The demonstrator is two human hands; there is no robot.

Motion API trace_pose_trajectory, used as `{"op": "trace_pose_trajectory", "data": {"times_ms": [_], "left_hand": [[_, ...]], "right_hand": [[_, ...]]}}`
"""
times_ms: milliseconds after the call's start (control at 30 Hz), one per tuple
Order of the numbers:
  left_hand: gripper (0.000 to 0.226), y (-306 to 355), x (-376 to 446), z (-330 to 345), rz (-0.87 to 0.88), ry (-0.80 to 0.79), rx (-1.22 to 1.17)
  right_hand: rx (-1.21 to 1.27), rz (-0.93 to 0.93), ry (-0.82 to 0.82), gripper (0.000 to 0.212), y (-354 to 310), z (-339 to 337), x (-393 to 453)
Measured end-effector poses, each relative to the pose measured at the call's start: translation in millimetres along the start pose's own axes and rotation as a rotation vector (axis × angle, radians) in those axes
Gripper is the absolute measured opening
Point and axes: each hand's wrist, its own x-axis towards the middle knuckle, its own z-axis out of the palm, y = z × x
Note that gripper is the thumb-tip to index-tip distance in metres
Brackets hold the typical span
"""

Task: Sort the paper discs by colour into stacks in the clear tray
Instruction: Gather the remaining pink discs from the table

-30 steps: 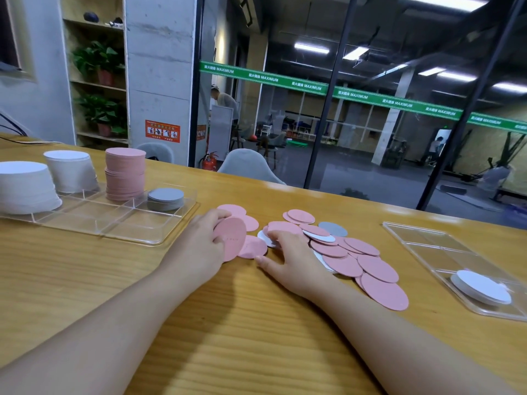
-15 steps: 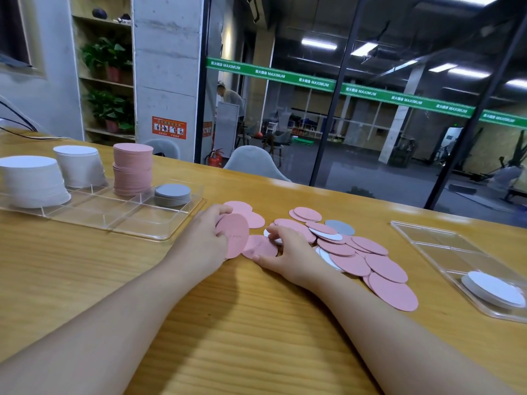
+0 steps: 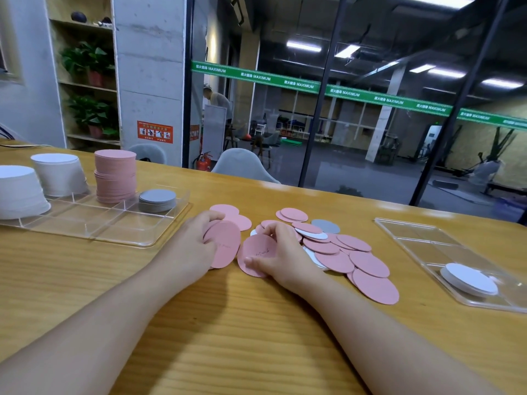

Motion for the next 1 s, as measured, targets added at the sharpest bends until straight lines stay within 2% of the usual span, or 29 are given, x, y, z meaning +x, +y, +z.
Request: {"op": "trace_pose_trajectory", "data": {"times_ms": [233,367,467,600,700,833,1000], "left_hand": [[0.049,4.2,-2.6,2.7,0.042,-0.034,0.003],[0.049,5.3,-2.2,2.9,0.029,-0.012,-0.011],[0.047,4.4,-1.9,2.7,0.017,0.007,-0.036],[0.041,3.1,-1.3,2.6,0.019,0.011,-0.040],[0.033,2.0,-1.3,2.5,0.046,-0.001,-0.061],[0.035,0.5,-1.8,3.0,0.080,0.001,-0.010],[0.036,1.5,-1.5,0.9,0.087,0.005,0.005]], "right_hand": [[-0.049,-0.089,0.073,0.025,0.9,2.3,2.3],[0.026,-0.118,0.121,0.005,0.2,-1.3,1.3],[0.154,-0.137,0.175,0.010,-0.8,-3.3,0.8],[0.229,-0.121,0.237,0.003,-2.3,-1.9,1.0],[0.207,-0.112,0.236,0.008,-1.5,0.8,1.1],[0.225,-0.107,0.213,0.004,-1.4,-0.8,-0.1],[0.268,-0.102,0.192,0.009,-1.6,-4.1,0.1]]}}
